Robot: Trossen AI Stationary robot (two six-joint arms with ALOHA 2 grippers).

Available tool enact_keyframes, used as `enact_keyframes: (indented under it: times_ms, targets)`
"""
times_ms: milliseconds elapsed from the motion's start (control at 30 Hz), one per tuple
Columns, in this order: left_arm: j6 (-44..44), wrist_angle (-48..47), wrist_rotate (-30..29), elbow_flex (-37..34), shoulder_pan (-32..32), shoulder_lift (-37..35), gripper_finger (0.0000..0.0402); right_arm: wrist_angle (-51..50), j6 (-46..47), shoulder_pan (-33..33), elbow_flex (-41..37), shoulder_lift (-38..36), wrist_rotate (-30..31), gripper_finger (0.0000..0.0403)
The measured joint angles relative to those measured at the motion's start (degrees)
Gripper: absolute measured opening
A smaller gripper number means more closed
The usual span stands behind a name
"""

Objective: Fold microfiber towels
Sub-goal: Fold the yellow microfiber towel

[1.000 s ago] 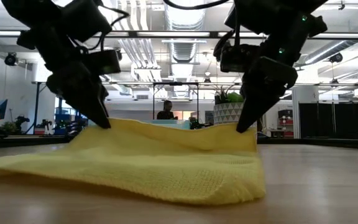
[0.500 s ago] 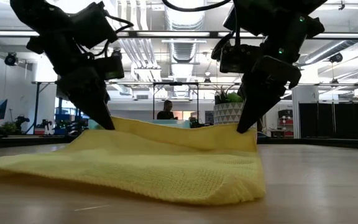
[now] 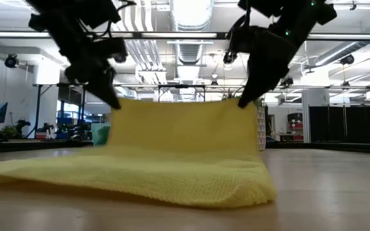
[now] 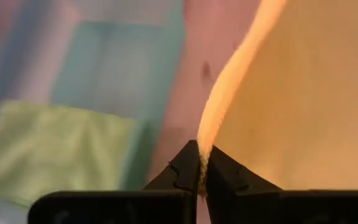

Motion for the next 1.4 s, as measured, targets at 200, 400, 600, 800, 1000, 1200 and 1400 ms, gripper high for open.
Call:
enact_keyframes:
  times_ms: [200, 400, 600, 800, 1000, 1200, 1400]
  targets:
    - [2.1, -4.8, -3.1, 3.3, 0.7, -3.7, 0.0, -0.6, 5.7, -0.2, 0.0, -4.3, 0.2, 0.0009]
    - [1.7, -10.2, 3.0, 3.2, -1.5, -8.0, 0.0, -0.1, 13.1, 5.6, 1.3, -4.5, 0.4, 0.0009]
    - [0.3, -14.5, 11.1, 0.8, -6.2, -10.4, 0.0, 2.7, 20.8, 13.2, 3.4, -0.8, 3.9, 0.0009]
    - [-3.3, -14.9, 12.8, -0.8, -11.2, -11.0, 0.0, 1.9, 26.0, 17.7, 8.5, 6.9, 4.3, 0.0009]
    - [-7.4, -14.0, 13.6, -2.9, -15.4, -10.5, 0.0, 1.9, 26.6, 20.1, 15.8, 15.3, 3.9, 0.0009]
    - [-11.8, -12.8, 15.6, -4.7, -19.9, -10.0, 0.0, 1.9, 27.1, 21.3, 21.0, 20.9, 1.3, 0.0009]
    - [-13.8, -8.0, 16.8, -4.7, -23.6, -8.4, 0.0, 1.8, 29.3, 22.9, 22.0, 21.8, 0.6, 0.0009]
